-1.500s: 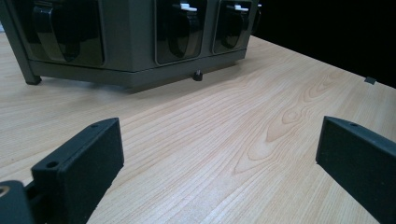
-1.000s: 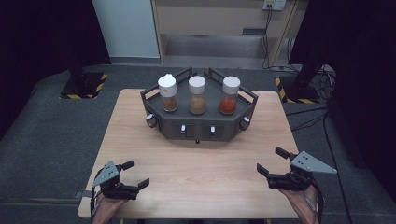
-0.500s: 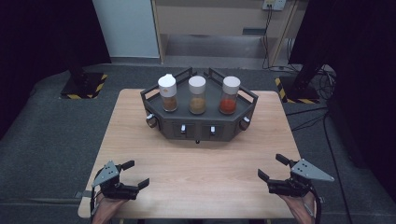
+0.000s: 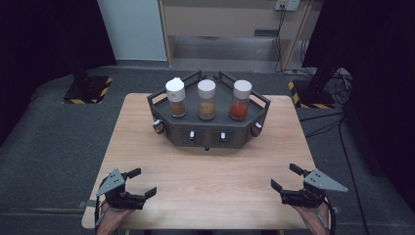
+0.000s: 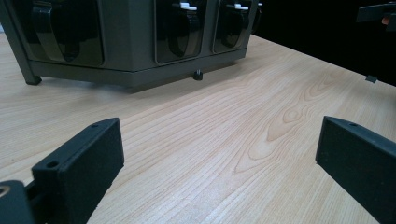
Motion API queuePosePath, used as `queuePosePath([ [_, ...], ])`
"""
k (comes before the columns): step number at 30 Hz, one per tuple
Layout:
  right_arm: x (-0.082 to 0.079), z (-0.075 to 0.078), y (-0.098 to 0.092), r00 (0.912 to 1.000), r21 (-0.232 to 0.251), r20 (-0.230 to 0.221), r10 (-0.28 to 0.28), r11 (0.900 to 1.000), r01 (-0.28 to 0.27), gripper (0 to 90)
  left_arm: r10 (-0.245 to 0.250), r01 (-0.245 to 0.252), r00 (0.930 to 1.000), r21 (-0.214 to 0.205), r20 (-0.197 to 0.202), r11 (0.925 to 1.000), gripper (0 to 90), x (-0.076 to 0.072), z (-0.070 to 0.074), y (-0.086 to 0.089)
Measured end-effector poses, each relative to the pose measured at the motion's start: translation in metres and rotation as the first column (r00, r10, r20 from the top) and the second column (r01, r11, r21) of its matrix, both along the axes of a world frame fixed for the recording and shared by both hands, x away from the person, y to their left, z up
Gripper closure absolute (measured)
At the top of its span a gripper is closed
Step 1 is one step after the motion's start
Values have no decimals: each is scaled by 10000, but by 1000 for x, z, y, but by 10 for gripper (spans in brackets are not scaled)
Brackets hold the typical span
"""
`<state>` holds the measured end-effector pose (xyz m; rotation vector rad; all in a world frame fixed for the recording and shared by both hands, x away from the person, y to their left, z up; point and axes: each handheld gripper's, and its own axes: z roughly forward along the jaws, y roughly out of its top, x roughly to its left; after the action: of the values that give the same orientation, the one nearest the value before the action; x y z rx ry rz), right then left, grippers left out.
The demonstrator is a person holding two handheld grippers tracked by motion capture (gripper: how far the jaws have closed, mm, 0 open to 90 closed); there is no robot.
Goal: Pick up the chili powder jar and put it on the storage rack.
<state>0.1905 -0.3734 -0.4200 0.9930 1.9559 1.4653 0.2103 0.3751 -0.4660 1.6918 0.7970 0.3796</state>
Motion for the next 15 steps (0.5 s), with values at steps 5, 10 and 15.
queuePosePath([
  [5,2,-3,-2,9998,18,-43,187,9998,-187,82,-62,62,10000,-17,23,10000,0,0,0,0],
  [10,4,-4,-2,9995,-21,-83,317,9995,-317,82,-67,67,10000,-23,20,10000,0,1,0,0],
  [15,4,-3,-1,9992,-53,-137,363,9993,-364,81,-92,92,10000,-5,30,10000,0,1,0,0],
])
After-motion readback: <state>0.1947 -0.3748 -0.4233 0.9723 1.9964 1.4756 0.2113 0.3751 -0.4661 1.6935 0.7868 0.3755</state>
